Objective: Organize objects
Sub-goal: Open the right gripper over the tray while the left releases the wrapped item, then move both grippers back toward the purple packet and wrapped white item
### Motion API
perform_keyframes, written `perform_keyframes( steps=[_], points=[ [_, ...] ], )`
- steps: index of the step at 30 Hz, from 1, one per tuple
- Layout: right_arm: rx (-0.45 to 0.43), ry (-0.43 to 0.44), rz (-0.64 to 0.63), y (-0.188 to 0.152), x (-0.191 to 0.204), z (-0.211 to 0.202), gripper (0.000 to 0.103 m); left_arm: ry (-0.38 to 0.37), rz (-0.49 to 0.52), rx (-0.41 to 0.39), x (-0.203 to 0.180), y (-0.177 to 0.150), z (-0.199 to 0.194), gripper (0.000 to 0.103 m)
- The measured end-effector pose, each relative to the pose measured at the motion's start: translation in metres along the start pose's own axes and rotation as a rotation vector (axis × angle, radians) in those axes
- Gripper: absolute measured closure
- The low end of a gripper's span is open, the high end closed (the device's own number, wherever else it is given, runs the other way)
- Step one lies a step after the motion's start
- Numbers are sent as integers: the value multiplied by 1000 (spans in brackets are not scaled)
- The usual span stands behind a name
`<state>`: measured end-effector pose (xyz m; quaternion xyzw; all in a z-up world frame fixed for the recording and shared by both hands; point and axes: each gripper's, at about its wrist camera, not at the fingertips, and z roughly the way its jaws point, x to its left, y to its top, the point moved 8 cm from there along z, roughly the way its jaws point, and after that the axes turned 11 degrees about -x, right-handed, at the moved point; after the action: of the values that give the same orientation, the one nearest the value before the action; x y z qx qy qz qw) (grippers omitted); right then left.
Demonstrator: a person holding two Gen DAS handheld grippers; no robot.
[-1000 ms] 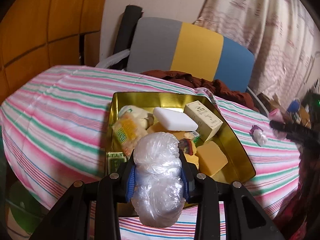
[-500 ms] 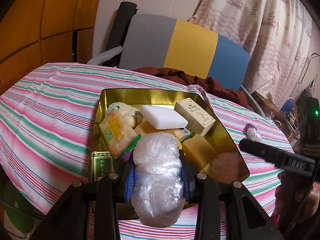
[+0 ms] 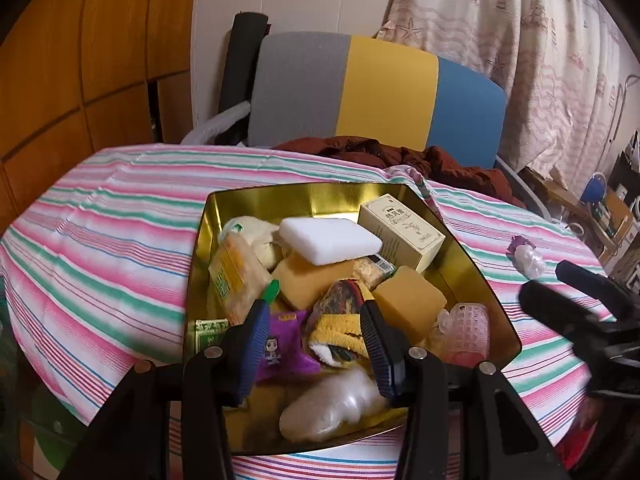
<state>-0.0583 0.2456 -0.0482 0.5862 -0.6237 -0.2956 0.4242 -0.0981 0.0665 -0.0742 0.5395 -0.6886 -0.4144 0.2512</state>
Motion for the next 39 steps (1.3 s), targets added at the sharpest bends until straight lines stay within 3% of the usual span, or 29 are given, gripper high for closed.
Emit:
perform_keyframes(
  steps=[3, 6, 10, 21, 26, 34, 39],
  points=[
    [44, 88, 104, -5, -1, 0, 0, 12, 18, -7, -2, 1, -1, 49],
    [79, 108, 126, -12, 0, 1, 0, 16, 31, -16, -4, 3, -3, 34],
    [114, 23, 42, -25, -2, 5, 0, 25, 55, -36, -9, 5, -8, 32],
    [194, -32, 48, -48, -17, 10, 0, 5, 89, -64, -22, 8, -21, 29],
    [169, -24, 82, -46, -25, 8, 0, -5, 105, -63, -27, 8, -23, 29],
    [82, -171, 110, -31, -65, -6, 0, -14, 117, -58, -33, 6, -24, 29],
    [50, -189, 172, -23, -85, -13, 0, -20, 127, -52, -37, 4, -25, 29]
  ],
)
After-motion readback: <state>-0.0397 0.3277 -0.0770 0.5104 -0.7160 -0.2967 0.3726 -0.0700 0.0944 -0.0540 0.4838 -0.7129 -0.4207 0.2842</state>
